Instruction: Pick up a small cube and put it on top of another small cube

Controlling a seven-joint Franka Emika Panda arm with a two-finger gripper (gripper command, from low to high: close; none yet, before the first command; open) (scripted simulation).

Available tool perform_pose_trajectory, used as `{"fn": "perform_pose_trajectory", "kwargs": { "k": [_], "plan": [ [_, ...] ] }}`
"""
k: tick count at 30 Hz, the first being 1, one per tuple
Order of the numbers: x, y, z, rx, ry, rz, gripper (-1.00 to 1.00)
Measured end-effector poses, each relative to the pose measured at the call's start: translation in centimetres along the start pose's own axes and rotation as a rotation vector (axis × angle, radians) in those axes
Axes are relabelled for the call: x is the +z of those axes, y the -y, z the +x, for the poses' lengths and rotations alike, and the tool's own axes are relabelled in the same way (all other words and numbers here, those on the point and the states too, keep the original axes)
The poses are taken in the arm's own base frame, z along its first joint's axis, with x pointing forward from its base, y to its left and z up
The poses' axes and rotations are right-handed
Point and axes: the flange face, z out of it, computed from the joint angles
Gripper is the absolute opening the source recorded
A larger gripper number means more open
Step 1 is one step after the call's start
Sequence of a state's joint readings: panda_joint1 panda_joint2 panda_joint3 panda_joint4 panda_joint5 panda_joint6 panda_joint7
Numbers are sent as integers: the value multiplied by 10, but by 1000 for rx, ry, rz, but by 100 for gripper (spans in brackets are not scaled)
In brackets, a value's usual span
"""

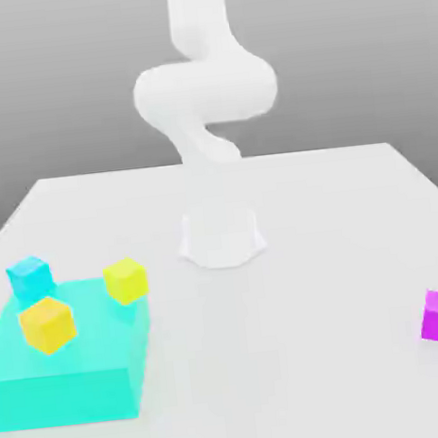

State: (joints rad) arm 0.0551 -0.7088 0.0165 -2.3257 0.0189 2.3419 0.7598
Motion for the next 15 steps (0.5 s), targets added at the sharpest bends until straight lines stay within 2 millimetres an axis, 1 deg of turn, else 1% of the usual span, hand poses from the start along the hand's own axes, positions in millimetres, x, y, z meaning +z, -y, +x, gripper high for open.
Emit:
{"fn": "perform_pose_trajectory", "kwargs": {
  "k": [3, 5, 7, 11, 15],
  "plan": [
    [65, 21, -36, -108, 109, -20, 0],
    [104, 33, -65, -180, 177, -34, 0],
    [139, 42, -98, -254, 243, -48, 0],
    [202, 50, -176, -406, 368, -79, 0],
    [252, 45, -262, -566, 486, -112, 0]
  ]
}}
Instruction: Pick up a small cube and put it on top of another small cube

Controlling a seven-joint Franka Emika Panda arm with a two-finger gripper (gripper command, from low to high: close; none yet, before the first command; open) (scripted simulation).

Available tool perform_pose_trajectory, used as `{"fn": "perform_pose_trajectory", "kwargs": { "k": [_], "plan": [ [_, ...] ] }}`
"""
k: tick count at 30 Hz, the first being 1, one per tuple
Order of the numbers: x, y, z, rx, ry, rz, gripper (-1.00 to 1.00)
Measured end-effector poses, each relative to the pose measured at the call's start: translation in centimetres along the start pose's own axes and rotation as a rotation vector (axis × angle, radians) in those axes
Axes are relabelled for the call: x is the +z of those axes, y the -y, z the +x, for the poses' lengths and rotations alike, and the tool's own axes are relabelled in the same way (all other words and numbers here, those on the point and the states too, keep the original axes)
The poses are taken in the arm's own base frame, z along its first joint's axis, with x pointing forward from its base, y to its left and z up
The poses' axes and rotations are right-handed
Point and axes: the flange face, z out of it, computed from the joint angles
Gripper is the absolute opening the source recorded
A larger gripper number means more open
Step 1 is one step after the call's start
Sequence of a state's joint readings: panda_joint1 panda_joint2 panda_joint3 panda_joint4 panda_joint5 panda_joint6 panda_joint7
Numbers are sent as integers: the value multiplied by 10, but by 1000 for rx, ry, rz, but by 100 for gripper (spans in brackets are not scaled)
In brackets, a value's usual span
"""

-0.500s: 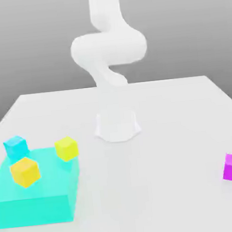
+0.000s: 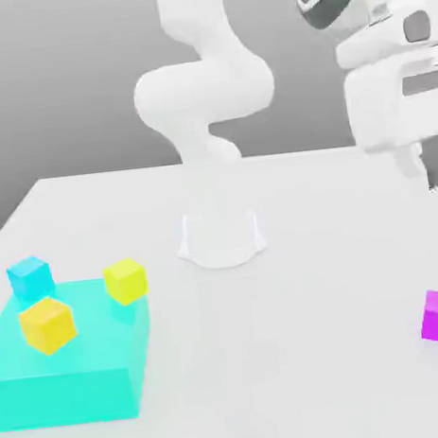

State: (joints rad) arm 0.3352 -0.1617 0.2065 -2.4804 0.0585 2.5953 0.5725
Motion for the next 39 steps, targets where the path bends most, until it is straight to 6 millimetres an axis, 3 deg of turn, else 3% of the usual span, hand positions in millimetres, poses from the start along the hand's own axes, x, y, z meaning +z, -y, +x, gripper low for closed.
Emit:
{"fn": "perform_pose_trajectory", "kwargs": {
  "k": [5, 8, 10, 14, 15, 22, 27, 28, 31, 34, 37, 39],
  "plan": [
    [90, 44, -85, -229, 143, -52, 0],
    [139, 46, -132, -332, 220, -95, 0],
    [165, 44, -149, -365, 243, -108, 0],
    [211, 37, -164, -375, 251, -112, 0],
    [218, 36, -166, -376, 251, -112, -100],
    [217, 36, -166, -376, 252, -112, -100],
    [167, 44, -154, -376, 251, -113, -100],
    [158, 37, -143, -373, 247, -116, -100],
    [136, -12, -82, -353, 224, -139, -100],
    [110, -93, -19, -285, 207, -167, -100],
    [80, -169, 17, -252, 202, -185, -100],
    [60, -217, 30, -241, 203, -192, -100]
  ]
}}
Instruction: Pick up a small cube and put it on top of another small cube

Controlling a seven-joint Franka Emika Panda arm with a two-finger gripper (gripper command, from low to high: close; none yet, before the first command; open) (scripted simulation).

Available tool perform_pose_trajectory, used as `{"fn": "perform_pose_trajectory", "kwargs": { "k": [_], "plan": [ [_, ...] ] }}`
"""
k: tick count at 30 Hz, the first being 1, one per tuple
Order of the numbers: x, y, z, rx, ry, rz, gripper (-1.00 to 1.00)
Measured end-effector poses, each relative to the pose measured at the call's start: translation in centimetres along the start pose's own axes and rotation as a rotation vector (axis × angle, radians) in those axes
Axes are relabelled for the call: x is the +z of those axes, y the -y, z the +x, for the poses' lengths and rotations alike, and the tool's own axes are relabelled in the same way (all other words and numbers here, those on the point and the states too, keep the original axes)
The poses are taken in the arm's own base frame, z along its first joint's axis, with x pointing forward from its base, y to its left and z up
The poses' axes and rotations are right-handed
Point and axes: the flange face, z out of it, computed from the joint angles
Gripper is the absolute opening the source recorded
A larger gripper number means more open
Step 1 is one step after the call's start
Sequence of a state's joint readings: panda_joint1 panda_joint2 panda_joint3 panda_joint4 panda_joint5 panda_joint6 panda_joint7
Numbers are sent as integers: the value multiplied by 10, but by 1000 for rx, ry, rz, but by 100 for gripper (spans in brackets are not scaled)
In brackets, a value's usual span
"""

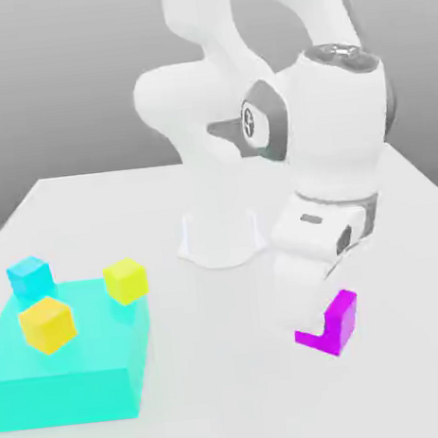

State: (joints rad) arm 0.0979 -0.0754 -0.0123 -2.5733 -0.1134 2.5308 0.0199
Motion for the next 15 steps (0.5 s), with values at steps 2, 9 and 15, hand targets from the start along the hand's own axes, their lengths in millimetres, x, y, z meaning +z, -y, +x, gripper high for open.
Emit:
{"fn": "perform_pose_trajectory", "kwargs": {
  "k": [2, 9, 15],
  "plan": [
    [-11, -47, -8, 2, 5, -1, -100],
    [-36, -214, -88, 65, 30, 34, -100],
    [-1, -268, -140, 92, 33, 74, -100]
  ]
}}
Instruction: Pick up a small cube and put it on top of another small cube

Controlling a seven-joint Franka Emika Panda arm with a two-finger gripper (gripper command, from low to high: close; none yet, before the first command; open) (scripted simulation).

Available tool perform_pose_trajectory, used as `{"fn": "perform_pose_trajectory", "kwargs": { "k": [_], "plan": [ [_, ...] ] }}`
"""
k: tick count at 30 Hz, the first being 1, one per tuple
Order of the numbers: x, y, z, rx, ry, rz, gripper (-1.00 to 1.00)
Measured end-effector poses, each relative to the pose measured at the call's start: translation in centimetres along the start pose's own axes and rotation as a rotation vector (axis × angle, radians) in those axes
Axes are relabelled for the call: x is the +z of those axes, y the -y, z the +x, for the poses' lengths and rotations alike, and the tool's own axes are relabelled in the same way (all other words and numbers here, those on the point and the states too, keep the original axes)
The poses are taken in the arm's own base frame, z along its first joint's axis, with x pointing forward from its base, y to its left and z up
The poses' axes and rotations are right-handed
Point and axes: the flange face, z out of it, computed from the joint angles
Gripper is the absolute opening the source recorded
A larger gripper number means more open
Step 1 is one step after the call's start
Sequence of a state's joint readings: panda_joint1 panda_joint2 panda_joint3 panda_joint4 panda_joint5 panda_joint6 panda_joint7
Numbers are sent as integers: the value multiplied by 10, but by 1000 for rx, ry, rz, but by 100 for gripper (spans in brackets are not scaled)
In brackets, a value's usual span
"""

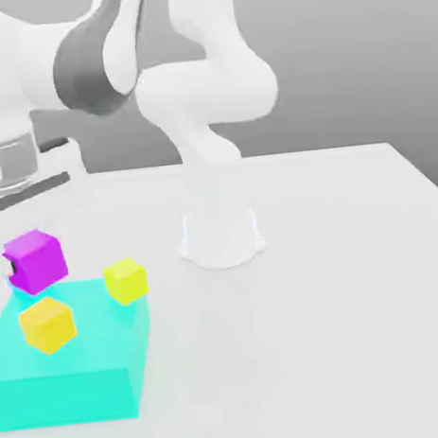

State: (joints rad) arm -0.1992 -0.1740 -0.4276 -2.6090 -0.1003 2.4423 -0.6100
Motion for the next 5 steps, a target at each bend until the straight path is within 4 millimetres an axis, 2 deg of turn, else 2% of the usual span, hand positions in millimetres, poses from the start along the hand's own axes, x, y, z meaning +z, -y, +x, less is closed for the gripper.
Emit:
{"fn": "perform_pose_trajectory", "kwargs": {
  "k": [1, 2, 5],
  "plan": [
    [11, -1, -1, 1, 0, -1, -100],
    [21, -2, -2, 3, 1, -4, 100],
    [21, -2, -2, 3, 1, -4, 100]
  ]
}}
